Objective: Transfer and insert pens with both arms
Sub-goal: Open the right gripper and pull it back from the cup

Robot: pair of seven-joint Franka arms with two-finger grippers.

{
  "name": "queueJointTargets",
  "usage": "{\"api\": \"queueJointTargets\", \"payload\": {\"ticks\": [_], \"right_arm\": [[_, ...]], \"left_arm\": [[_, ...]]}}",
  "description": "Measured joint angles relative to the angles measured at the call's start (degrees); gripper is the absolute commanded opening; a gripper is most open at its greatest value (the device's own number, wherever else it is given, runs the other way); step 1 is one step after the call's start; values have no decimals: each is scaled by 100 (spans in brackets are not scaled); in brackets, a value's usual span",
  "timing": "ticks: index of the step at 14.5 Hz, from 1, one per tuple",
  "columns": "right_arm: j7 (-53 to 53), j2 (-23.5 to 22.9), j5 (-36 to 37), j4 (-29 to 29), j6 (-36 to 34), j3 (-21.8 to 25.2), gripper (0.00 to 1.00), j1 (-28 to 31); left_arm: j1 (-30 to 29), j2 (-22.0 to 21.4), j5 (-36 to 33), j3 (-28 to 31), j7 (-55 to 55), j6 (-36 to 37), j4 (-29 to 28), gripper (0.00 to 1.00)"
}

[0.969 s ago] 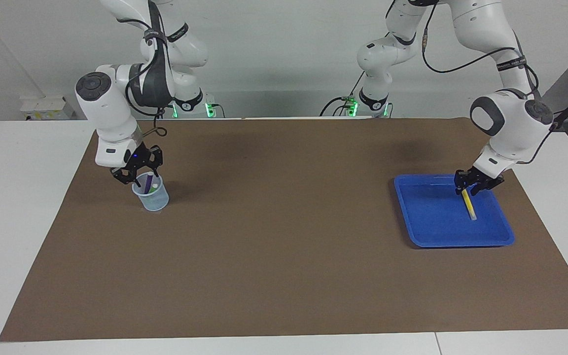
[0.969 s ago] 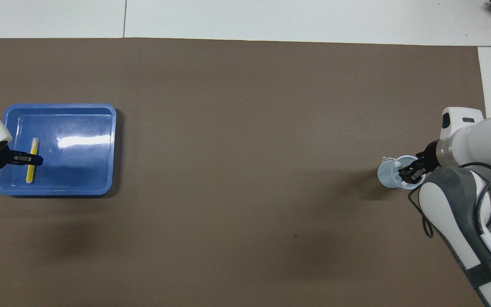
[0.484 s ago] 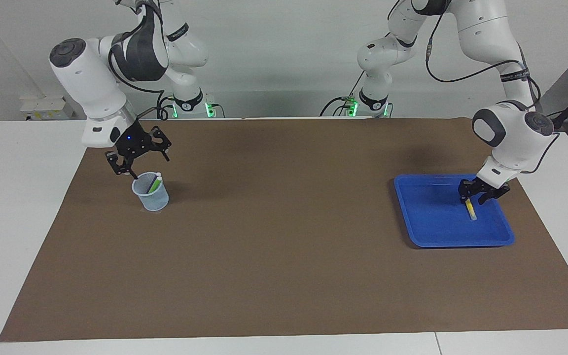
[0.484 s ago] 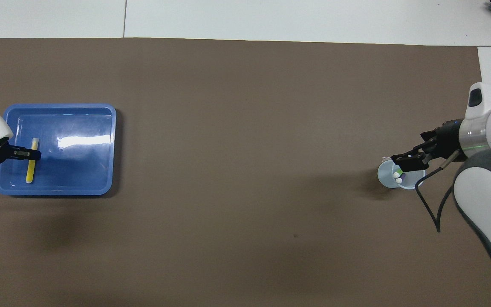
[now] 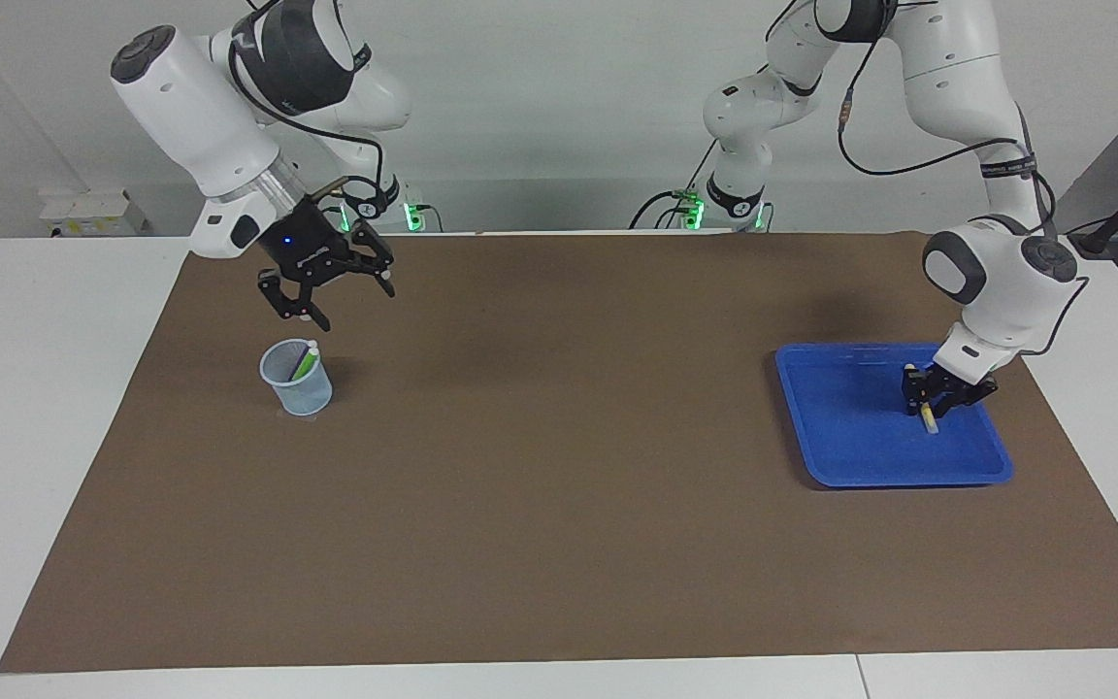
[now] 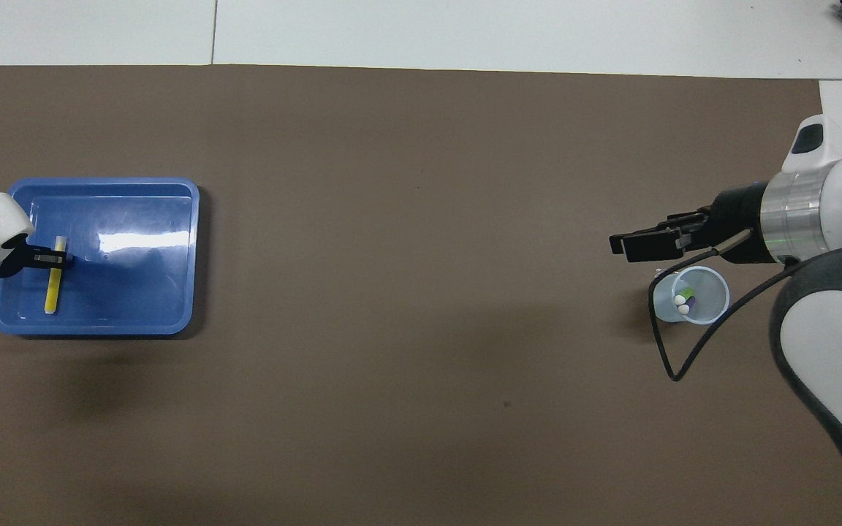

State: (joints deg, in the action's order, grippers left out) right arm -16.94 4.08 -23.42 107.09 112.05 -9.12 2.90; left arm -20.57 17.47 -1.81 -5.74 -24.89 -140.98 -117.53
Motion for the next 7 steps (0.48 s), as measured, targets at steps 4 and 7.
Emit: {"api": "queueJointTargets", "payload": {"ticks": [4,7], "right_arm": [[1123,-22,-117,-99,421,-8,100,-529],[2428,-51,-119,-99,860,-33,100,-1221]], "left_arm": [[0,1,-3,0,-1,0,2,0],[0,1,-3,2,20,5,3,0]]}}
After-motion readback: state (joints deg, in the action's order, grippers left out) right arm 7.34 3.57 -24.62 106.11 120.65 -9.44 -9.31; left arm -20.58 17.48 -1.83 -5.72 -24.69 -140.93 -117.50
